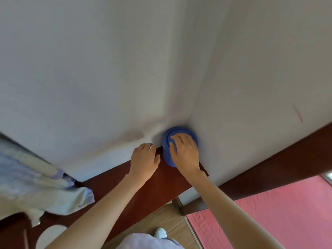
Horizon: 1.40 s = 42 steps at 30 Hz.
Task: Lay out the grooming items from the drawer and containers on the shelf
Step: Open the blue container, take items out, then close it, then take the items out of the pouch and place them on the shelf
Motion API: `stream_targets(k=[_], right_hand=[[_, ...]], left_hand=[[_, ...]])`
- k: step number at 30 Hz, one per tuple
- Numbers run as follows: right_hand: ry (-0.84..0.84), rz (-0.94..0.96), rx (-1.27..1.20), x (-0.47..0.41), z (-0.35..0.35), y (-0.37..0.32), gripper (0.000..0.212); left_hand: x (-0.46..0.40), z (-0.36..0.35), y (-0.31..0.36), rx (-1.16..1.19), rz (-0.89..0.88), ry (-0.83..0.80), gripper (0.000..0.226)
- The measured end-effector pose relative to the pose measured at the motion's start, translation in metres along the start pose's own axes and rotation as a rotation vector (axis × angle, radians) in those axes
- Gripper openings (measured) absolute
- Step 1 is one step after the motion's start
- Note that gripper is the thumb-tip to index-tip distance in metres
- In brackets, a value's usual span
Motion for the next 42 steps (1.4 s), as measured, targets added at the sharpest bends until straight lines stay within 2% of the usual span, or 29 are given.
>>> stream_targets(k=[5,13,17,23,32,37,42], right_hand=[[-0.053,0.104,-0.137,0.032,-0.025,-0.042,0.027],[-0.279,0.292,-0.254,0.066,-0.086,-0.100,0.034],[-0.377,0.366,-0.288,0.083,-0.103,-0.137,0.022],[-0.448,0.477,-0.341,0.104,-0.107,-0.205,0.020],[-0.429,0.610,-0.369,0.164,-0.067,-0.320,0.015],[-0.424,0.640,-0.395,0.184,-0.038,-0.397,0.021],[-0.444,0.708,-0.409,0.199,-0.025,-0.461,0.027]], left_hand=[[0.050,0.008,-0.049,-0.005,0.119,0.076,0.030],[0.143,0.004,-0.129,-0.087,0.433,0.080,0.038],[0.191,0.002,-0.156,-0.118,0.563,0.035,0.040],[0.252,0.012,-0.197,-0.028,0.873,0.024,0.035],[0.396,0.059,-0.243,-0.049,0.894,0.124,0.038],[0.470,0.096,-0.269,-0.078,0.957,0.148,0.043],[0.508,0.121,-0.290,-0.080,0.988,0.182,0.049]])
Point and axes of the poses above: each hand's wrist, its own x-axis away from the middle knuckle, its own z-axis out of the back of the hand, y = z × x, the point moved 6 cm from there along -x, towards the middle knuckle, and after that the axes turned 11 degrees about z, right-handed, at the moved point
